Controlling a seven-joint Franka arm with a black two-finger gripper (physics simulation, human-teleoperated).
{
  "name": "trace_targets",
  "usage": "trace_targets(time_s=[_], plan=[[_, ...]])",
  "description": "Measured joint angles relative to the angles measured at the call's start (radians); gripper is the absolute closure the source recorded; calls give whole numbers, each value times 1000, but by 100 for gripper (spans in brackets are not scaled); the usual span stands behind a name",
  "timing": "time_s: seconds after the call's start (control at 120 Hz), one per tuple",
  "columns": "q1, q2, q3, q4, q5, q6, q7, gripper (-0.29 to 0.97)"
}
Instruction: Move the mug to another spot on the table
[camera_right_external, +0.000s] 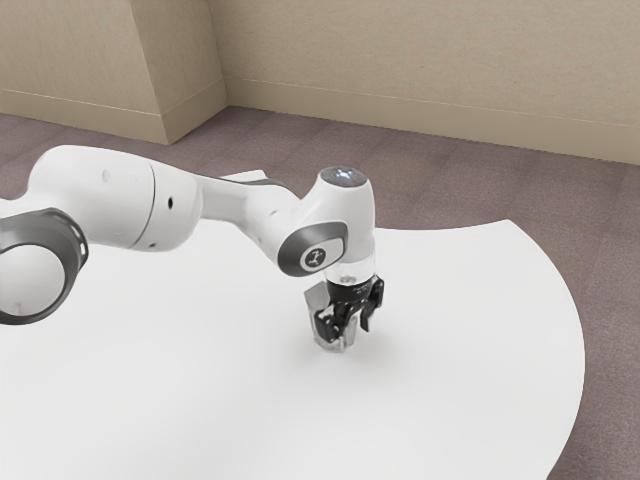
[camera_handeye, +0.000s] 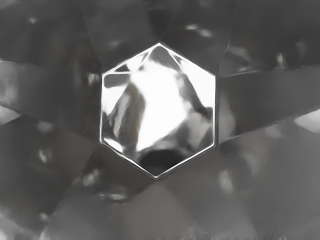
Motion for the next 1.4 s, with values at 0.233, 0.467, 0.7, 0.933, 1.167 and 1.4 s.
trace_targets(time_s=[0.233, 0.467, 0.7, 0.933, 1.167, 1.4], plan=[[-2, -1, 0, -1, 27, -1, -3, 42], [-7, -11, -1, -3, 60, -1, -6, 60], [-8, -29, -1, -8, 134, 0, -21, 65], [-8, -78, -1, -47, 177, 31, -34, 71], [-8, -185, 25, -189, 201, 49, -41, 72], [-6, -214, 74, -228, 246, 55, -45, 73]])
